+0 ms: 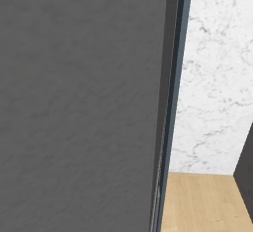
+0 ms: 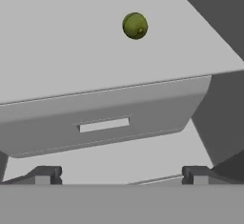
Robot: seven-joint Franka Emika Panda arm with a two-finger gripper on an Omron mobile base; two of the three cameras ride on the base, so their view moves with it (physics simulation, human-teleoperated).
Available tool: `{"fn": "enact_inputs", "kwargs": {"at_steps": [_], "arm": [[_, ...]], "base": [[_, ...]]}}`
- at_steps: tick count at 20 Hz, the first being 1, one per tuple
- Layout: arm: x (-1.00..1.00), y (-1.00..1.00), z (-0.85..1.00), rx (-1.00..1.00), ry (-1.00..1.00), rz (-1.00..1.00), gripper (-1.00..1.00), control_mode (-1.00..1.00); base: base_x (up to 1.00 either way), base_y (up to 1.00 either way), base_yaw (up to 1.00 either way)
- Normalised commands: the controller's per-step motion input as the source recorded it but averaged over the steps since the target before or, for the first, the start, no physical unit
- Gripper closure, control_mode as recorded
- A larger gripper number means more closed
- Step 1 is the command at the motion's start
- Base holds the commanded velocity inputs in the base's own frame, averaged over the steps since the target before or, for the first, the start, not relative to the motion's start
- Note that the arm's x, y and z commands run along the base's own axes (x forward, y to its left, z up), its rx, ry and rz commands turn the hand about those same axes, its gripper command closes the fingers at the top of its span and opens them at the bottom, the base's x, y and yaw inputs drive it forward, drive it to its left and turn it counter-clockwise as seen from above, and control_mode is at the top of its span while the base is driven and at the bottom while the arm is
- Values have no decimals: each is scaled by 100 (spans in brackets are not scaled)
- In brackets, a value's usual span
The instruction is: Place one lime and one chicken drumstick in each tupperware on the nearby counter, to pack two identical lunches.
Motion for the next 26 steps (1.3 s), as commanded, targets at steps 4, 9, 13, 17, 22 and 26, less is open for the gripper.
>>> {"fn": "enact_inputs", "kwargs": {"at_steps": [4, 9, 13, 17, 22, 26], "arm": [[60, -13, -3, 0, 0, 0, -100, -100], [74, -20, -11, 0, 0, 0, -100, -100], [74, -16, -16, 0, 0, -1, -100, -100], [76, -1, -18, -1, 0, -2, -100, -100], [70, 0, -10, 0, 0, 0, -100, -100], [57, 0, -4, 0, 0, 0, -100, -100]], "base": [[0, 0, 0], [0, 0, 0], [0, 0, 0], [0, 0, 0], [0, 0, 0], [0, 0, 0]]}}
